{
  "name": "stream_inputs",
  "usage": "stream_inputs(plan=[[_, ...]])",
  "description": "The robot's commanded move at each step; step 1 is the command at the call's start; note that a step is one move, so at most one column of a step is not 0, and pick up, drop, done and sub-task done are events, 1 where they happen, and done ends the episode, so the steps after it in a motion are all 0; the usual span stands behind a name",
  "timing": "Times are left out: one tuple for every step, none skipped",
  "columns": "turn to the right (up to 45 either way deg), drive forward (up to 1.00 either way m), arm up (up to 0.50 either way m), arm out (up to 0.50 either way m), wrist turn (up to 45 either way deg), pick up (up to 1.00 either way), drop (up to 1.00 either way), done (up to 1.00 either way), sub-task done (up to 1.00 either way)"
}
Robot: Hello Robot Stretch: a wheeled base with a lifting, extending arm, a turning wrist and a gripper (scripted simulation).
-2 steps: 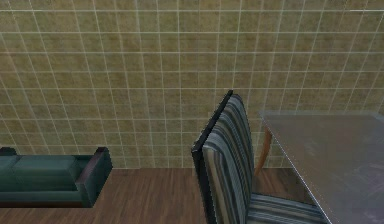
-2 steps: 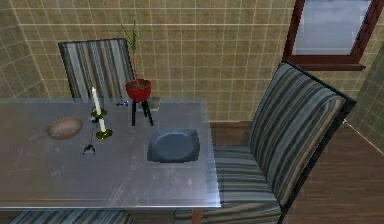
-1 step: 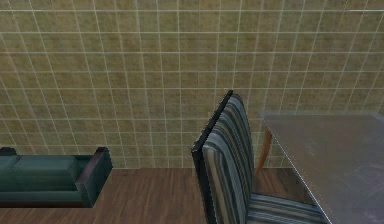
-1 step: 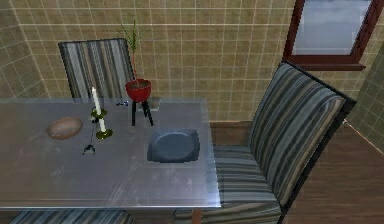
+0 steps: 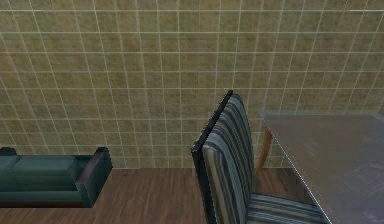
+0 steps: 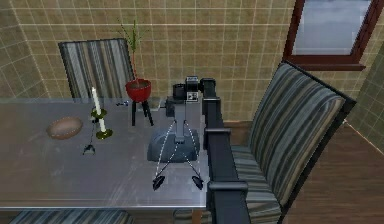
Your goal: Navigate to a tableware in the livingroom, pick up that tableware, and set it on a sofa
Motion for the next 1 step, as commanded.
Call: stream_inputs(plan=[[0.0, 0.0, 0.0, 0.0, 45.0, 0.0, 0.0, 0.0, 0.0]])
